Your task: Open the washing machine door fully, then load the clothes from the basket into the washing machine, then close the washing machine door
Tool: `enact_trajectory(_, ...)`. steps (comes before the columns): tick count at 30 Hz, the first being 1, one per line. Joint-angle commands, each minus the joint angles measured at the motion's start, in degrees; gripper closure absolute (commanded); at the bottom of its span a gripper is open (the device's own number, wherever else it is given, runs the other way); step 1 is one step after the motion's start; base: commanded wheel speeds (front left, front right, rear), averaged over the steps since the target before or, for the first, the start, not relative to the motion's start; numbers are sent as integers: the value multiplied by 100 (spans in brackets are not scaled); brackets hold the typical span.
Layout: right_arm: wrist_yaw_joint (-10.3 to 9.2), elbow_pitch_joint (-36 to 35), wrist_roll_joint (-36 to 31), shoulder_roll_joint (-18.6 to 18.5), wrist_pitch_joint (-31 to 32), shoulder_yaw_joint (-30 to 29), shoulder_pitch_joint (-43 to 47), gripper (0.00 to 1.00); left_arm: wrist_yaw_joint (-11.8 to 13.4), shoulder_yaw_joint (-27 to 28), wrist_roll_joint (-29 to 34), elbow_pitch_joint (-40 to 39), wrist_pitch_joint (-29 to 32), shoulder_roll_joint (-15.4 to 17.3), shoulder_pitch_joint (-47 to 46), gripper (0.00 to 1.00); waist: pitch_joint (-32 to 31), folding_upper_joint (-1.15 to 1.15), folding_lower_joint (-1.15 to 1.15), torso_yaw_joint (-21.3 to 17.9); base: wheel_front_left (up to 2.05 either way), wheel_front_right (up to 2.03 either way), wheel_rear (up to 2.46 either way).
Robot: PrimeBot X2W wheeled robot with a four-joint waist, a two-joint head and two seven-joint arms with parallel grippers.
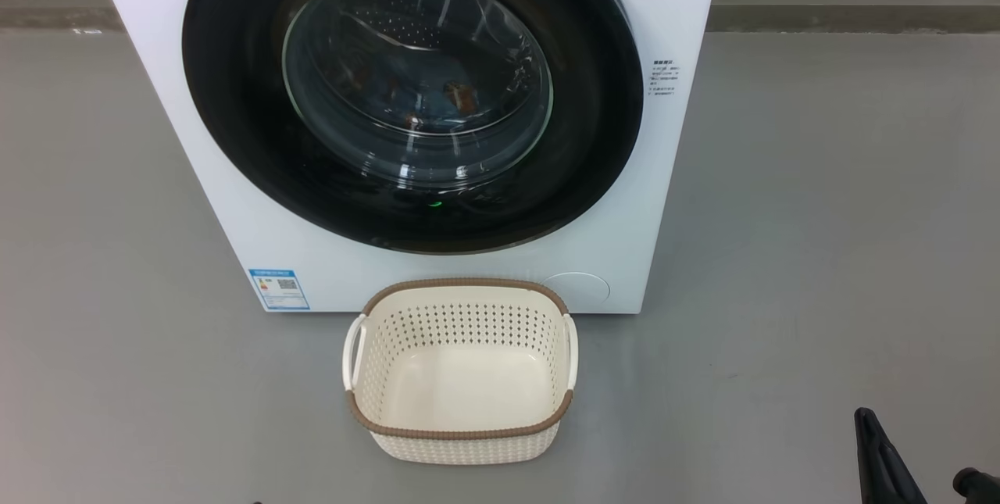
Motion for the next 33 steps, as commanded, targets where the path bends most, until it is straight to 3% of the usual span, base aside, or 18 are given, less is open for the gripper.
enact_trajectory(1, -7, -99, 225, -54, 38, 53, -239, 100, -3, 85, -214, -135, 40, 97, -274, 100, 7, 0, -1, -10, 0, 0, 0)
enact_trajectory(33, -17, 160, 2479, -90, 590, 196, -614, 100, -7, 290, -2073, -185, 560, 139, -678, 100, 109, 0, -1, -153, 0, 0, 0)
